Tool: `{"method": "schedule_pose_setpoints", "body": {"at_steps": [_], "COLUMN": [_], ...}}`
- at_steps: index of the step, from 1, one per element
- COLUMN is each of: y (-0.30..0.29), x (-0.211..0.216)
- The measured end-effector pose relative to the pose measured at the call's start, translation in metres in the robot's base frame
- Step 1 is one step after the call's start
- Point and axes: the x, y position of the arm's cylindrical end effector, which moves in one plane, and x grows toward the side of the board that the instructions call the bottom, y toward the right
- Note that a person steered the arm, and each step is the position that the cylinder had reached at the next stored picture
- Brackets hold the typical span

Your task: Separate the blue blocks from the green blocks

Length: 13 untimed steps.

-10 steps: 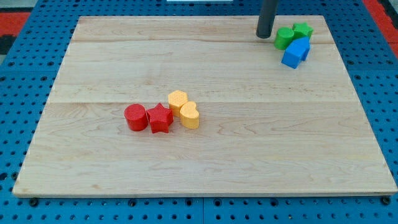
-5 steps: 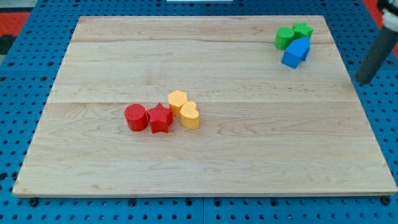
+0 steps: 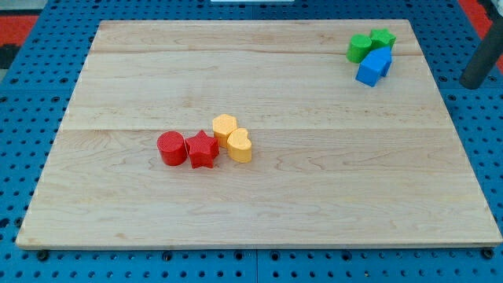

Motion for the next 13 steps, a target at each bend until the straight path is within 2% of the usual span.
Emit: {"method": "schedule_pose_setpoints", "body": {"at_steps": [7,8,10,12,13], "y": [0.0,-0.003,-0.059,-0.154,-0.124], "x": [-0.012,-0.03,-0.053,-0.032,-0.032]}}
